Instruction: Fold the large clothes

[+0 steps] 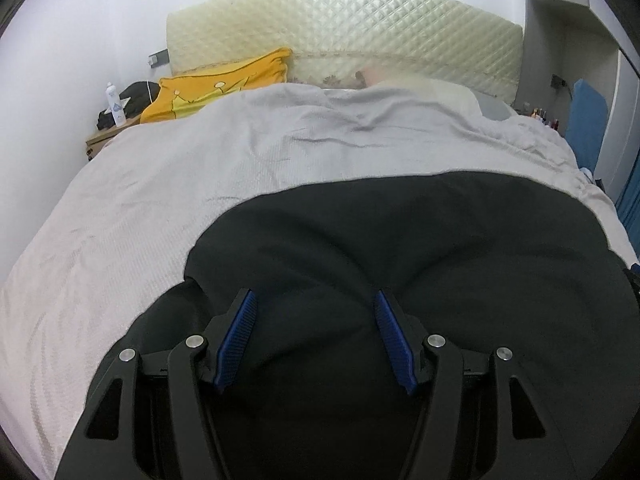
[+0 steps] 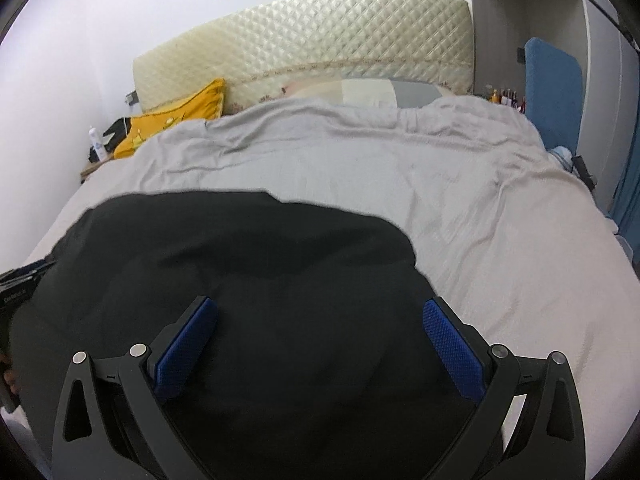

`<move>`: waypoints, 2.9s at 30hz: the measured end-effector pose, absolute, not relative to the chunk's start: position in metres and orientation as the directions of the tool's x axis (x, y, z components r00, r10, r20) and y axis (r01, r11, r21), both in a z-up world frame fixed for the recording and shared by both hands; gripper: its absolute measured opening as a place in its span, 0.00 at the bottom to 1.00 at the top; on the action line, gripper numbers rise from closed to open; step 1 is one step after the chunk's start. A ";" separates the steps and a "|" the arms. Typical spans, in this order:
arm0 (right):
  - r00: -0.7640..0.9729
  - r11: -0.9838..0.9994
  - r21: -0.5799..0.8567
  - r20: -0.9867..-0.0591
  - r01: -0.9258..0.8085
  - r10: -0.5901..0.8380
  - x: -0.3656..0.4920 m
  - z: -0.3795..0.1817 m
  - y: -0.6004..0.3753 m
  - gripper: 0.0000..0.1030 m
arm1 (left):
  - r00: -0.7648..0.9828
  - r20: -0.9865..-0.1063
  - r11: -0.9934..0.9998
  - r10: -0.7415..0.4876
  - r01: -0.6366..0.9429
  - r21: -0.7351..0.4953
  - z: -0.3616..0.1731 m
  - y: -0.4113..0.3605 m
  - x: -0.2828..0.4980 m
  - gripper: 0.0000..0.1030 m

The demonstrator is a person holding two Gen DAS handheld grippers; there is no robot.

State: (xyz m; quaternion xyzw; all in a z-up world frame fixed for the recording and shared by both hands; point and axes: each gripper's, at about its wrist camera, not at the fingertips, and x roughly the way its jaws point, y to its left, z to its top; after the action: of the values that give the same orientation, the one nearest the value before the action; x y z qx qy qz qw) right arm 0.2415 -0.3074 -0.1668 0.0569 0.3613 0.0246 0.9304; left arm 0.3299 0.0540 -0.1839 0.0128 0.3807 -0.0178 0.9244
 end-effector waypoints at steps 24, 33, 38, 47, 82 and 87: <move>0.817 0.987 0.159 -0.564 -0.029 0.115 0.183 -0.074 -0.299 1.00 | 0.733 -0.670 0.992 -0.117 0.059 -0.109 -0.088 0.048 0.270 0.63; 0.930 0.990 0.118 -0.349 -0.078 0.115 0.092 0.064 -0.283 1.00 | 0.840 -0.509 0.982 -0.189 0.150 -0.118 0.045 0.040 0.169 0.63; 0.960 0.986 0.099 -0.237 -0.131 0.151 0.035 0.117 -0.270 1.00 | 0.873 -0.436 0.976 -0.216 0.193 -0.097 0.094 0.036 0.117 0.63; 0.981 0.985 0.065 -0.101 -0.162 0.168 -0.056 0.148 -0.250 1.00 | 0.883 -0.371 0.958 -0.286 0.277 -0.078 0.133 0.027 0.029 0.63; 0.928 0.989 0.101 -0.347 -0.109 0.138 -0.120 0.013 -0.202 1.00 | 0.825 -0.520 0.974 -0.224 0.213 -0.082 0.009 0.029 -0.052 0.67; 0.907 0.986 0.131 -0.395 -0.099 0.143 -0.112 -0.009 -0.203 1.00 | 0.811 -0.546 0.977 -0.209 0.196 -0.083 -0.009 0.031 -0.047 0.67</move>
State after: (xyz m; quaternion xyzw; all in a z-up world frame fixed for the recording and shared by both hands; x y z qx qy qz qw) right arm -0.1124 -0.2030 -0.0095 0.0539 0.2062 0.0620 0.9751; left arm -0.0468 0.0308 -0.0093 -0.0115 0.2881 -0.1063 0.9516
